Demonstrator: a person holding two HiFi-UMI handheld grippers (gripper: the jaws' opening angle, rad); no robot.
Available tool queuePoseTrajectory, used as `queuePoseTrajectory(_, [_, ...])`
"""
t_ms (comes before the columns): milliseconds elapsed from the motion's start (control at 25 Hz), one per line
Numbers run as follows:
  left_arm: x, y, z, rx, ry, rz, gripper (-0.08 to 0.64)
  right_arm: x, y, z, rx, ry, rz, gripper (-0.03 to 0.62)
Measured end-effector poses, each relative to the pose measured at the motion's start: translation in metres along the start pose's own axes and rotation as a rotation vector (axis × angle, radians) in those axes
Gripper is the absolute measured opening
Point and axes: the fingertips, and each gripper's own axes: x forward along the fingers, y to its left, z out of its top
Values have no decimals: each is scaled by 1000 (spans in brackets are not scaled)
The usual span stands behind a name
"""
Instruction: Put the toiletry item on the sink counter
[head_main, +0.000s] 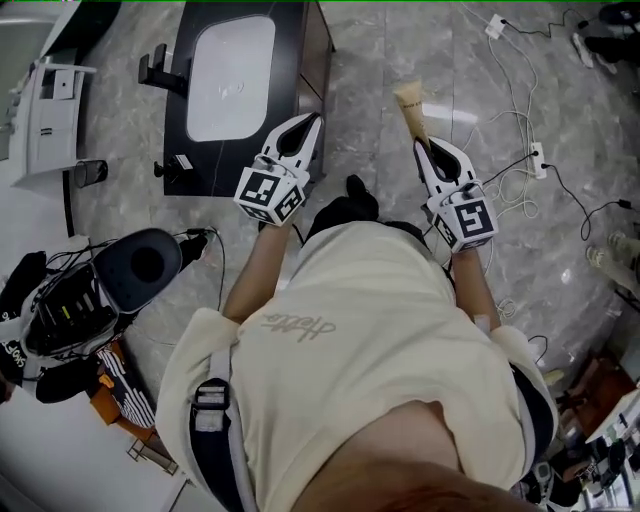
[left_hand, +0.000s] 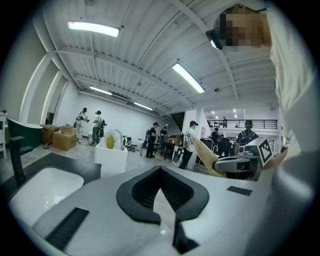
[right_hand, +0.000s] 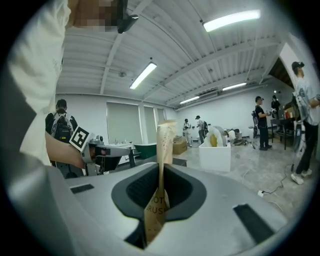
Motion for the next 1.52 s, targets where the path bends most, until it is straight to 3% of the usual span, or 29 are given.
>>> queuePoseTrajectory(200, [3,71,13,-20,0,47,3,77,12,29,-70,18,48,21])
queuePoseTrajectory(360, [0,112,27,-29,-22,116,3,127,24,42,-120,48,150,21])
queuePoseTrajectory(560, [-24,140,18,-134,-63,249,3,161,46,36,-154,74,280,21])
queuePoseTrajectory(840, [-56,154,25,-124,-94,489,3,205,53,25,-207,106,550,21])
queuePoseTrajectory(1080, [-75,163,16,-141,-81,646,3,242,53,29,-235,106,694,21])
queuePoseTrajectory(1360, [-115,166,2,-179,-134,877,3,267,97,5,-283,172,935,21])
queuePoseTrajectory(1520, [-153,146,-11,-198,-151,1000,3,265,124,1,-339,170,1059,21])
